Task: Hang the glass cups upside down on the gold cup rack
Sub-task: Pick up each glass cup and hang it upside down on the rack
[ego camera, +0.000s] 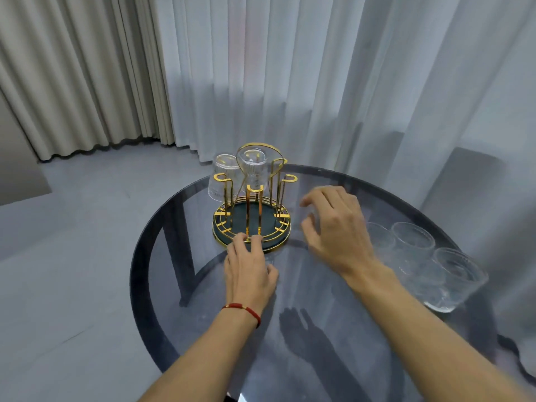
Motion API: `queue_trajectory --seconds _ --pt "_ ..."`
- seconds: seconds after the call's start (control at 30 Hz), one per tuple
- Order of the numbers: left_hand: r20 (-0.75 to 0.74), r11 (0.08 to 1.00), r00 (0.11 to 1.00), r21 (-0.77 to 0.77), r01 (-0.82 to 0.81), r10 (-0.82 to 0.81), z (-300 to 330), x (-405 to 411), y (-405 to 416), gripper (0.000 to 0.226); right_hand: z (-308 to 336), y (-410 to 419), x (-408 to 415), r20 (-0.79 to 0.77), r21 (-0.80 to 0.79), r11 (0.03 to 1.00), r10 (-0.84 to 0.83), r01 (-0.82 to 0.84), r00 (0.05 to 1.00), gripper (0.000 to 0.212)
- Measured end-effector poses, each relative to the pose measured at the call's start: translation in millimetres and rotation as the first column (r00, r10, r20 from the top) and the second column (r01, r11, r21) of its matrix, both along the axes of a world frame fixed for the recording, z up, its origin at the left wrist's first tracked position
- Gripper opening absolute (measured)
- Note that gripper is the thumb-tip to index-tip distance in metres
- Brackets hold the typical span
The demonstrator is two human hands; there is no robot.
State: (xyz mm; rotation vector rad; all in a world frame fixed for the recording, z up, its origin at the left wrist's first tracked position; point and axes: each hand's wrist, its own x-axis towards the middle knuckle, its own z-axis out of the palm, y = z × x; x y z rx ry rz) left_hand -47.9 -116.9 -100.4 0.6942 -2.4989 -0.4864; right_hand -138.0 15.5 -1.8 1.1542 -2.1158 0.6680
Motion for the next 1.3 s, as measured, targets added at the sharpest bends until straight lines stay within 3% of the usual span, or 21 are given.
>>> queue_trajectory --seconds 0.1,0.17,0.23,0.33,0.6,0.7,0.73,0.77,0.87,1.0,1.07,1.17,1.3 --pt "-0.091 0.995 0.991 -0.005 0.102 -0.102 10.9 -2.6 25.0 0.046 -27.4 43.7 2.4 0.060 0.097 0.965 -0.249 0.243 0.967 0.025" --pt "-0.132 0.986 0.980 0.048 0.157 -0.150 15.2 -4.0 39.5 0.045 -35.6 61.4 -2.9 0.100 0.275 0.865 -0.459 0.419 0.883 0.039" --pt "-0.148 0.970 0.973 0.143 0.197 -0.175 16.5 -4.7 47.8 0.043 -39.0 73.0 -9.4 0.140 0.454 0.743 -0.604 0.491 0.785 0.061" --pt "-0.130 0.936 0.975 0.281 0.210 -0.180 18.3 -4.5 51.0 0.040 -44.9 79.3 -19.1 0.108 0.570 0.644 -0.674 0.510 0.731 0.080" --pt "-0.064 0.920 0.985 0.353 0.171 -0.159 18.4 -3.9 48.5 0.039 -41.1 68.2 -34.2 0.102 0.573 0.629 -0.690 0.525 0.716 0.061" --pt "-0.072 0.913 0.984 0.366 0.179 -0.165 20.7 -4.5 49.5 0.036 -40.6 71.1 -38.5 0.116 0.549 0.668 -0.656 0.502 0.745 0.063" --pt "-0.084 0.877 0.983 0.443 0.183 -0.162 22.6 -4.7 49.1 0.032 -40.3 72.2 -38.4 0.118 0.535 0.687 -0.637 0.492 0.762 0.066" --pt "-0.107 0.796 0.982 0.574 0.191 -0.157 26.0 -4.6 49.2 0.028 -40.0 72.6 -37.8 0.120 0.520 0.709 -0.613 0.477 0.781 0.070" --pt "-0.175 0.412 0.970 0.882 0.230 -0.166 36.5 -3.9 51.6 0.022 -38.9 70.2 -30.6 0.117 0.454 0.791 -0.508 0.409 0.853 0.076" --pt "-0.262 0.206 0.939 0.929 0.308 -0.221 42.1 -3.0 54.6 0.045 -40.5 56.8 -3.7 0.259 0.356 0.923 -0.246 0.145 0.934 0.089" --pt "-0.313 0.159 0.917 0.921 0.357 -0.248 45.4 -0.2 53.9 0.060 -40.9 51.4 7.6 0.344 0.298 0.955 -0.115 0.008 0.932 0.097" --pt "-0.353 0.111 0.903 0.915 0.388 -0.246 51.2 4.4 49.0 0.071 -39.1 48.1 13.3 0.293 0.302 0.948 0.010 -0.103 0.956 0.103" --pt "-0.371 0.118 0.900 0.907 0.404 -0.230 54.8 9.9 48.2 0.058 -37.3 42.3 22.7 0.211 0.313 0.925 0.156 -0.218 0.965 0.104"
